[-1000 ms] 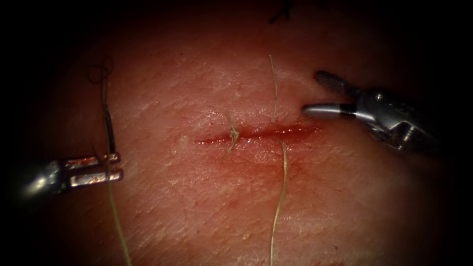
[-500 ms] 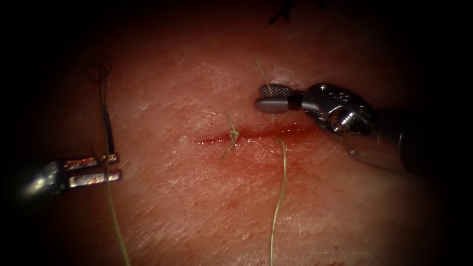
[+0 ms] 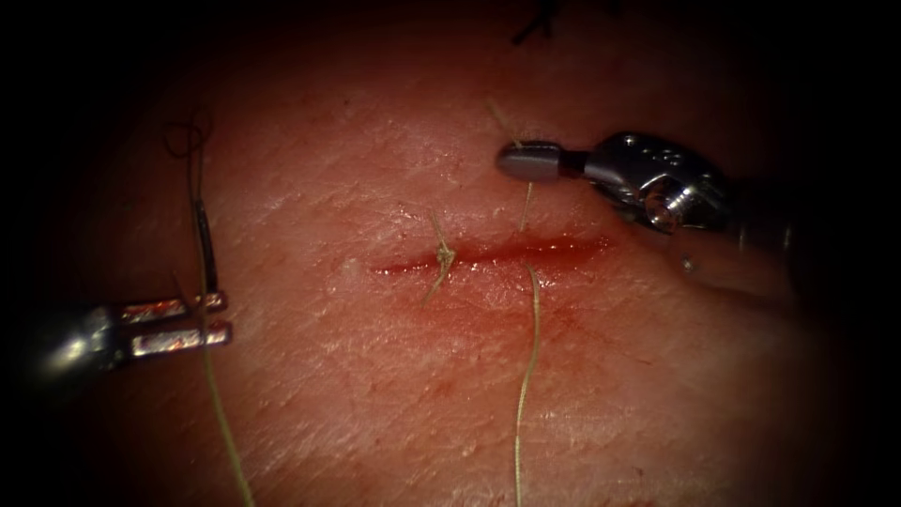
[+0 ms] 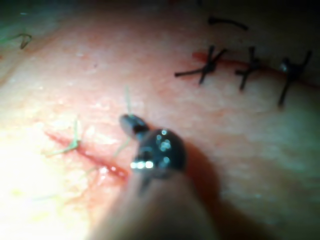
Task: Wound Closure
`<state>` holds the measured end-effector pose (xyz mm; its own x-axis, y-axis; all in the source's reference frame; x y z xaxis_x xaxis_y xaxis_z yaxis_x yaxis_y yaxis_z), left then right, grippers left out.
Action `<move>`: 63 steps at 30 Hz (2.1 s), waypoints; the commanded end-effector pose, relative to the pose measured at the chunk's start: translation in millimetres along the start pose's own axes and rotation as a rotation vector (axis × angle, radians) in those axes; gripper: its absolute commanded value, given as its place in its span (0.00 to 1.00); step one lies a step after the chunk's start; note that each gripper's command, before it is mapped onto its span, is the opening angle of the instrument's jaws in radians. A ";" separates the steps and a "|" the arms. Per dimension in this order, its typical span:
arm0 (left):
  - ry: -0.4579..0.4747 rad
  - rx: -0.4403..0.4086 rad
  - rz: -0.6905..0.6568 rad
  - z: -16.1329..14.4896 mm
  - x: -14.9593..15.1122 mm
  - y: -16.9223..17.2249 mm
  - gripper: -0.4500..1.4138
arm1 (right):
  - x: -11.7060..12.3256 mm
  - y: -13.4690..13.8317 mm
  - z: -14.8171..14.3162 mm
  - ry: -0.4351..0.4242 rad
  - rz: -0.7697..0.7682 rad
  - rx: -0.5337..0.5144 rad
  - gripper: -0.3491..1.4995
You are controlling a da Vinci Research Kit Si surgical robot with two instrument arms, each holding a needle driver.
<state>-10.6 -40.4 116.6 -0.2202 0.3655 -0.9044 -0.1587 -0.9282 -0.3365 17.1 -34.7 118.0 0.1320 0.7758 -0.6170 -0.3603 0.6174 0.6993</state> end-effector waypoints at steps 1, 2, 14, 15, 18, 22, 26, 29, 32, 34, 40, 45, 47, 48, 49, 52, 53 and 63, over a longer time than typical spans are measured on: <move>-0.002 -0.002 0.000 0.6 -0.6 -0.1 0.00 | 1.0 0.3 0.7 0.007 -0.015 0.001 0.00; -0.002 -0.003 0.000 0.6 -0.6 -0.1 0.00 | 1.4 0.3 0.6 0.009 -0.017 0.001 0.00; -0.071 0.008 0.007 -0.2 -1.3 0.1 0.00 | 3.5 0.2 0.5 0.036 -0.040 -0.001 0.00; -0.103 0.016 0.004 -0.6 -1.6 0.2 0.00 | 3.5 0.2 0.5 0.036 -0.045 -0.001 0.00; -0.175 0.025 0.032 -1.5 -2.4 0.2 0.00 | 3.5 0.3 0.5 0.043 -0.051 -0.003 0.00; -0.288 0.048 0.079 -2.7 -4.0 0.0 0.00 | 3.8 0.3 0.6 0.066 -0.082 -0.002 0.33; -0.462 0.049 0.143 -3.1 -6.3 -0.2 0.00 | 4.1 0.2 0.5 0.090 -0.098 -0.051 0.83; -0.612 0.042 0.201 -3.2 -8.1 -0.6 0.00 | 4.1 0.1 0.3 0.093 -0.106 -0.069 0.88; -0.791 0.064 0.262 -3.8 -9.9 -1.5 0.00 | 4.0 0.0 0.2 0.094 -0.111 -0.074 0.88; -0.859 0.077 0.274 -4.6 -11.3 -2.4 0.14 | 3.8 -0.2 0.2 0.103 -0.118 -0.074 0.89; -0.850 0.199 0.187 -5.8 -11.2 -3.0 0.91 | 3.4 -0.8 -0.1 0.103 -0.125 -0.072 0.91; -0.775 0.100 0.121 -7.4 -9.4 -2.2 0.84 | 3.0 -1.3 -0.8 0.102 -0.138 -0.066 0.91; -0.750 0.052 0.099 -8.5 -8.4 -1.6 0.79 | 2.8 -1.4 -1.1 0.102 -0.145 -0.063 0.91; -0.741 0.026 0.089 -9.1 -7.8 -1.3 0.79 | 2.7 -1.4 -1.3 0.101 -0.146 -0.061 0.91; -0.735 -0.005 0.081 -9.9 -7.1 -0.9 0.79 | 2.7 -1.4 -1.4 0.101 -0.147 -0.060 0.91; -0.892 -0.150 0.117 -12.7 -4.9 0.9 0.78 | 2.4 -1.4 -1.9 0.100 -0.155 -0.056 0.91; -0.947 -0.189 0.135 -13.2 -4.3 1.3 0.77 | 2.3 -1.5 -2.0 0.100 -0.155 -0.056 0.91; -0.650 -0.058 0.062 -14.9 8.4 -3.8 0.57 | 1.4 -1.8 -1.9 0.099 -0.163 -0.056 0.91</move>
<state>2.5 -34.1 105.1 -0.7492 0.2777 -0.6014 -0.0966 -0.9440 -0.3156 15.5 -35.2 114.7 0.1038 0.6481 -0.7545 -0.3928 0.7236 0.5676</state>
